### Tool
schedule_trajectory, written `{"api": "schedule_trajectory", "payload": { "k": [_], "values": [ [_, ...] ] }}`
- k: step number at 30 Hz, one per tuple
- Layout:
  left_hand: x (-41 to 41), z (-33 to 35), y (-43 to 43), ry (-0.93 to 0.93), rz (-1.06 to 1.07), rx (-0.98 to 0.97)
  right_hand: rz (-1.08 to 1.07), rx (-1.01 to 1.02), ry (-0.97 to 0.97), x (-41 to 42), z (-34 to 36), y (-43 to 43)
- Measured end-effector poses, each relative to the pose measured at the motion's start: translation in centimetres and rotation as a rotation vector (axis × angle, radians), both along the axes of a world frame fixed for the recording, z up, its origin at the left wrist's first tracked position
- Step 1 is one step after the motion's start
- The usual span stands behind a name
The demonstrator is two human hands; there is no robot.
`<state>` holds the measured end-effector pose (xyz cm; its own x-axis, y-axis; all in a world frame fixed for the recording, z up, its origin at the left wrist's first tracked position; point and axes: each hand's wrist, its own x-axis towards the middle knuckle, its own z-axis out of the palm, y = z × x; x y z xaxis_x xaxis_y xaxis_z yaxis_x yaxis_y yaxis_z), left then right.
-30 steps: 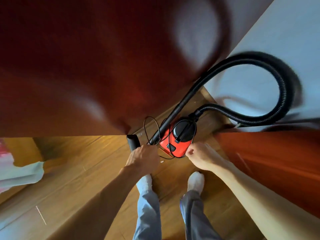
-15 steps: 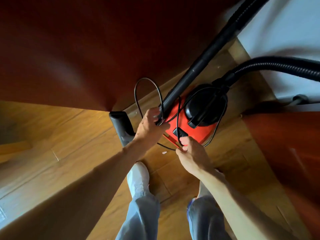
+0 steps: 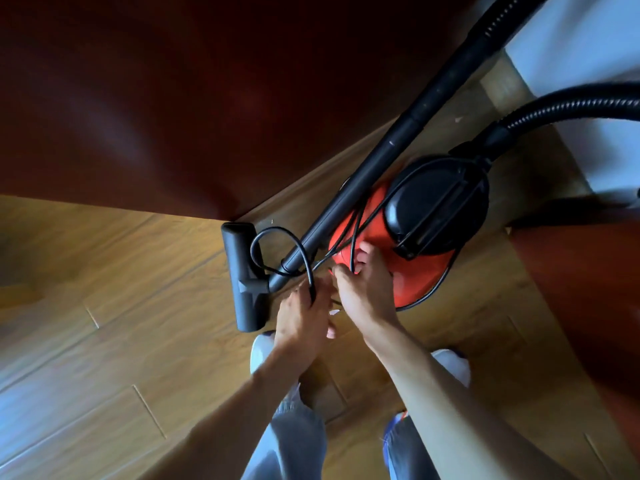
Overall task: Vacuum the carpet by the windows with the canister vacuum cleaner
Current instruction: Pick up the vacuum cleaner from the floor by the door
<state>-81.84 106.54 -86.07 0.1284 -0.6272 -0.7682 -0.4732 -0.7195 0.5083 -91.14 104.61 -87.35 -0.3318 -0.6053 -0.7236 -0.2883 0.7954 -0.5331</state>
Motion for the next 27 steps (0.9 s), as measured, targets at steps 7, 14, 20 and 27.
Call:
{"api": "schedule_trajectory", "payload": {
  "k": [7,14,20,27],
  "values": [
    [-0.8,-1.7,-3.2,-0.143,-0.231,-0.054,-0.256,-0.068,-0.134,1.1,-1.7,-1.3],
    [-1.4,-2.7,-4.6,-0.115,-0.239,0.048,-0.233,-0.132,-0.091,0.1,-2.0,-0.4],
    [-2.1,0.0,-4.3,-0.122,-0.401,-0.041,-0.275,-0.197,-0.16,-1.4,0.8,0.2],
    [-3.0,2.3,-4.2,0.002,-0.212,-0.024,-0.078,-0.256,-0.242,-2.0,4.0,0.4]
  ]
}}
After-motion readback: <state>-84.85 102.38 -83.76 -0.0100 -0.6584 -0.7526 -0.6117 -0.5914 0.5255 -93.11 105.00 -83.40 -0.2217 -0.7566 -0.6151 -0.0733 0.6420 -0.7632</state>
